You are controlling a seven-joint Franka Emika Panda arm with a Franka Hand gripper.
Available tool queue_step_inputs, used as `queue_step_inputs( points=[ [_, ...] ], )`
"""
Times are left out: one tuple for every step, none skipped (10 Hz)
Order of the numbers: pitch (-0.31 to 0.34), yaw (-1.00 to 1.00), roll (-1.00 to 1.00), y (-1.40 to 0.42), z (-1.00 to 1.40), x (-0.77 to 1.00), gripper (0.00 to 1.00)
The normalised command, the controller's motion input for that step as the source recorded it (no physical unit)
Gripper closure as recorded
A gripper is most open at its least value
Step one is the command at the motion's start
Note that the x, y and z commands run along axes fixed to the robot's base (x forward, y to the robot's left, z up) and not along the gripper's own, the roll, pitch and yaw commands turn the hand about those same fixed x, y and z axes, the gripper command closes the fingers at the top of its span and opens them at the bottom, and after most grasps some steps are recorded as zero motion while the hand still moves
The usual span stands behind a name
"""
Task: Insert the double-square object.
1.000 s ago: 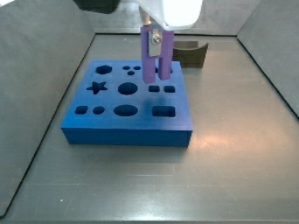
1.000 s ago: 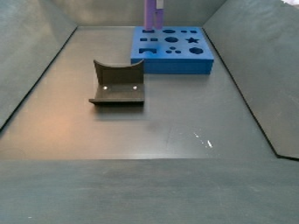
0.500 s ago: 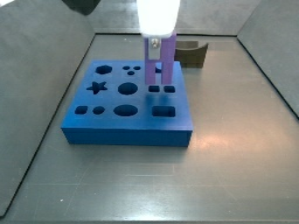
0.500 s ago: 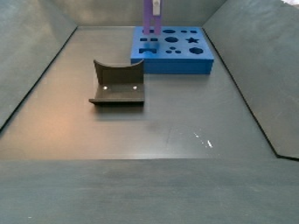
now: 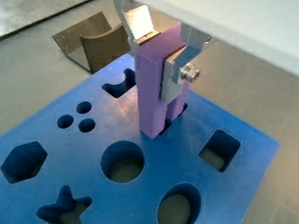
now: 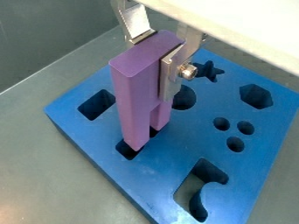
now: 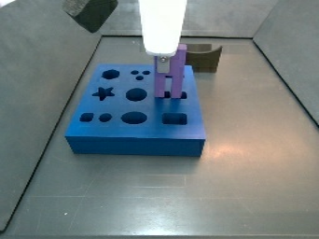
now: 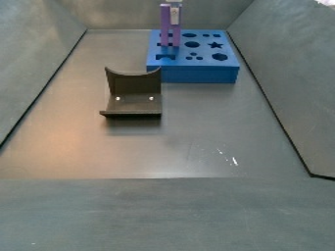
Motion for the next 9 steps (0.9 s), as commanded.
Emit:
queue_step_inputs(
  points=[
    [0.04, 0.15, 0.1, 0.0, -0.54, 0.38, 1.0],
    [0.037, 0.21, 0.12, 0.0, -0.56, 0.35, 1.0],
    [0.016, 0.17, 0.09, -0.05, -0.54, 0.2, 1.0],
    [0.0, 0.13, 0.06, -0.07, -0.57, 0.02, 1.0],
    [0.0, 0.06, 0.01, -0.06, -0.52, -0.04, 1.0],
    [0.0, 0.03, 0.01, 0.0, -0.44, -0.17, 1.0],
    [0.0, 0.0, 0.01, 0.08, -0.37, -0.23, 1.0],
    [0.029, -0.01, 0.01, 0.22, -0.28, -0.26, 1.0],
    [0.034, 0.0, 0.02, 0.22, -0.26, -0.28, 1.0]
  ],
)
